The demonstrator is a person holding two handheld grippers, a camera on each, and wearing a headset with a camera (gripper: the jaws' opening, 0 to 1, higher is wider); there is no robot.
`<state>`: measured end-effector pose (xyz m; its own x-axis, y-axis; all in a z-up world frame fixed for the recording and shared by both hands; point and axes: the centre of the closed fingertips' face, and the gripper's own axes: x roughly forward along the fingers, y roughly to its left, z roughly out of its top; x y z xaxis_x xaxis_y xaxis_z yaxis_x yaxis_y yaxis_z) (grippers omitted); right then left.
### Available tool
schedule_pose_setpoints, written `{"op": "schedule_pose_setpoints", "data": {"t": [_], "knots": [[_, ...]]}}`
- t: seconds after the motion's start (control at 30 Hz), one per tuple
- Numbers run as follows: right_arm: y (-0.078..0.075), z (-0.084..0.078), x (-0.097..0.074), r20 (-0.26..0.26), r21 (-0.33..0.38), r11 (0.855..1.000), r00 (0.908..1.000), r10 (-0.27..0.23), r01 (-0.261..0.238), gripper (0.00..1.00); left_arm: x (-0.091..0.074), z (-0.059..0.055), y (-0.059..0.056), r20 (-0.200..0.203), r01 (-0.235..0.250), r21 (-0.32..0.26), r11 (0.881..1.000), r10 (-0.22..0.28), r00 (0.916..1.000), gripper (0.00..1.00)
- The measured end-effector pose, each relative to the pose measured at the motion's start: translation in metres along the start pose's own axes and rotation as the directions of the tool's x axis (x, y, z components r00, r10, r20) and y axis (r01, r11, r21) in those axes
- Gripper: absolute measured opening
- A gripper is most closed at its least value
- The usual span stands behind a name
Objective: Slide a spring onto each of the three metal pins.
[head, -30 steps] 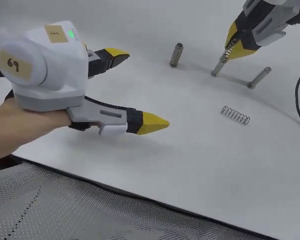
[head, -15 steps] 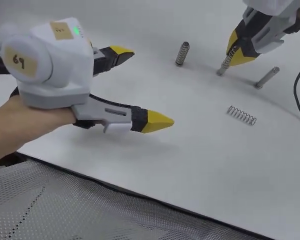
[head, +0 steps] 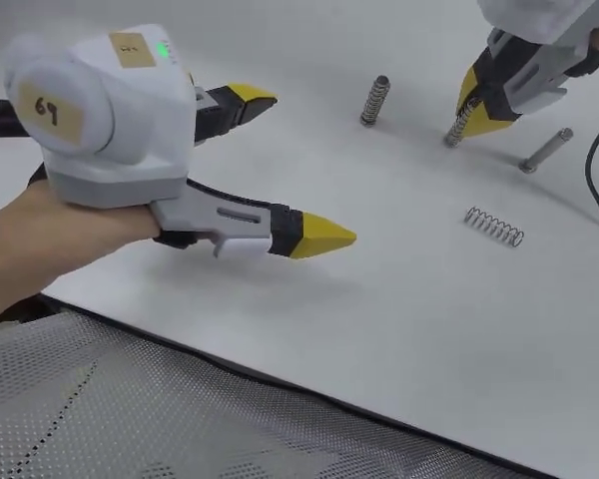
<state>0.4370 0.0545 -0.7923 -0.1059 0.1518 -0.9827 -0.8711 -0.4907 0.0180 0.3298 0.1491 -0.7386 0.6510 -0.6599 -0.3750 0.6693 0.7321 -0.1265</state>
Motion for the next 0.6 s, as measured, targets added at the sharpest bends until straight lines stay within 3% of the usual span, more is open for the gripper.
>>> {"op": "schedule_pose_setpoints", "data": {"t": [0.6], "knots": [[0.0016, 0.0001, -0.0007, -0.006, 0.007, 1.0, 1.0, -0.006, 0.006, 0.08, 0.0013, 0.0017, 0.0015, 0.0, 0.003, -0.002, 1.0, -0.003, 1.0, 0.86]]}}
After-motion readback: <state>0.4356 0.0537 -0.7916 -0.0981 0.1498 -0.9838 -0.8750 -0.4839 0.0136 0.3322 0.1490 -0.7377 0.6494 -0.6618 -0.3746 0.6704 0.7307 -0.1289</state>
